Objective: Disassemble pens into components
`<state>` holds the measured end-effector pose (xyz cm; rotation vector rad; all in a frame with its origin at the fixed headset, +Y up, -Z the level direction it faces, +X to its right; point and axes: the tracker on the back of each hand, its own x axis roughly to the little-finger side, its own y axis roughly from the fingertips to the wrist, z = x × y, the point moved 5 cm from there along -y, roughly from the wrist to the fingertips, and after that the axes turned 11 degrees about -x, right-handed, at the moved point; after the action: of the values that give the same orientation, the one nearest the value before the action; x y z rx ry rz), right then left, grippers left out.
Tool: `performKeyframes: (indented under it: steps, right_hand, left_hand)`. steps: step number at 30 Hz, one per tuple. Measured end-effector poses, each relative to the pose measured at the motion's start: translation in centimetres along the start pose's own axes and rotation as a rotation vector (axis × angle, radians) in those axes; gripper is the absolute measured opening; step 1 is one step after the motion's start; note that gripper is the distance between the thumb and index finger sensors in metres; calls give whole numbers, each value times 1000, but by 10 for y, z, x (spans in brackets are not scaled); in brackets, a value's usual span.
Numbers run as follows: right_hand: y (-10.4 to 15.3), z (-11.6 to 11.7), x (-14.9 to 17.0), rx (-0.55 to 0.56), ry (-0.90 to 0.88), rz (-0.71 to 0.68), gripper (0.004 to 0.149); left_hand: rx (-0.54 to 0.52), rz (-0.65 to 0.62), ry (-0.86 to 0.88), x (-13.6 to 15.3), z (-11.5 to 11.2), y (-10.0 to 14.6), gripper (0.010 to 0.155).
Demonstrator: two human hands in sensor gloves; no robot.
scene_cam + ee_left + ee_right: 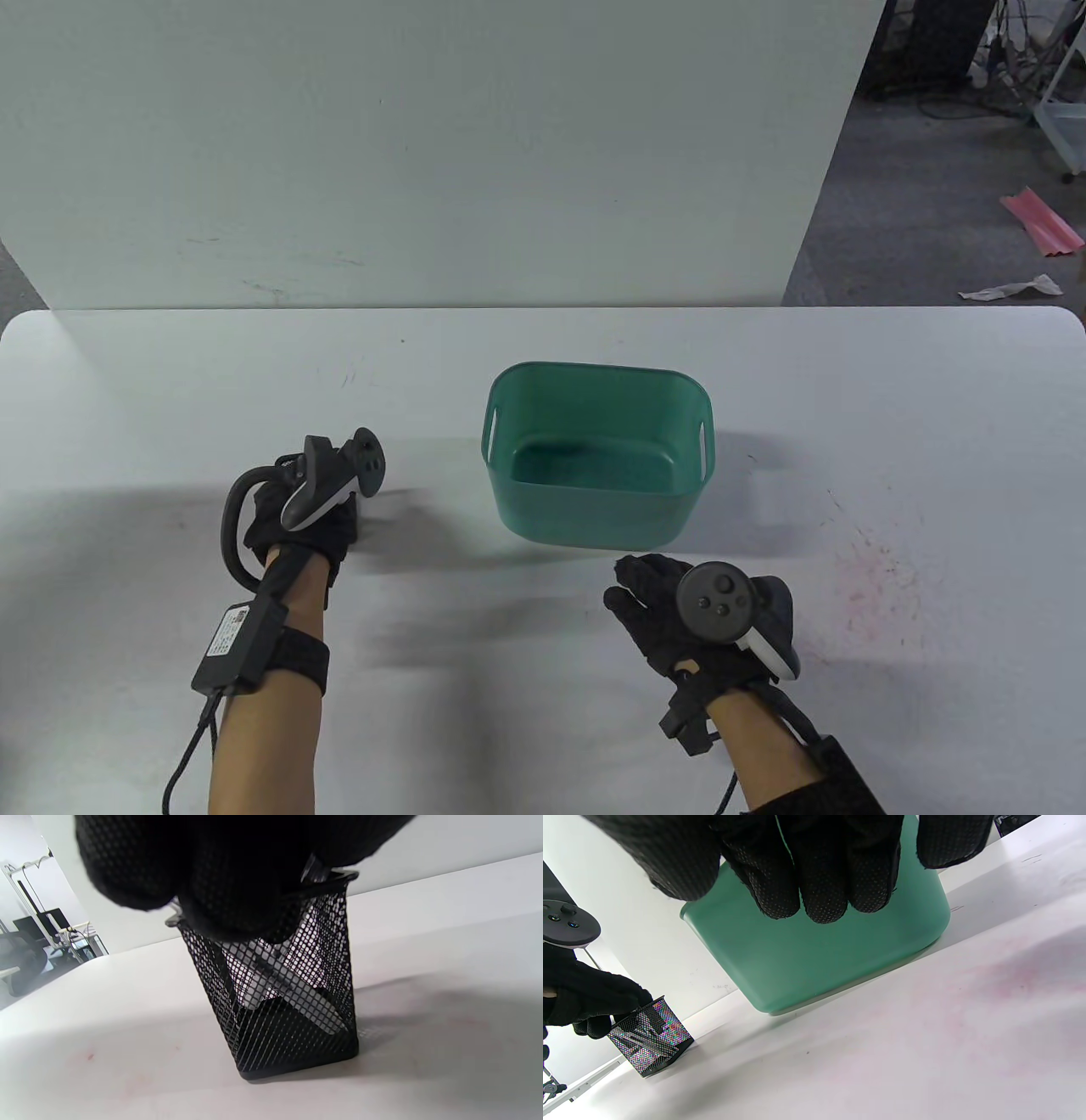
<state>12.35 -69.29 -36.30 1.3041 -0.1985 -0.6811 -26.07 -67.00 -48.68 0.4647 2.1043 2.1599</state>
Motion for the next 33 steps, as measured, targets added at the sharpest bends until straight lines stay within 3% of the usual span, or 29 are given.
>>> performKeyframes:
  steps: [6, 10, 13, 18, 29, 33]
  right_hand:
    - [0, 1, 0, -7, -6, -2, 55]
    - [-1, 1, 1, -9, -5, -2, 55]
    - [-1, 2, 0, -12, -2, -2, 55]
    - [-2, 2, 1, -13, -4, -3, 55]
    - [-3, 4, 0, -16, 9, -15, 55]
    - [-3, 2, 2, -10, 3, -13, 55]
  left_hand:
    - [-52, 14, -26, -1, -1, 1, 49]
    - [10, 5, 42, 5, -3, 0, 65]
    - [-15, 5, 44, 5, -1, 0, 54]
    - [-44, 12, 58, 6, 4, 3, 48]
    - [-185, -50, 72, 7, 40, 27, 44]
    - [-327, -54, 62, 20, 69, 51, 45]
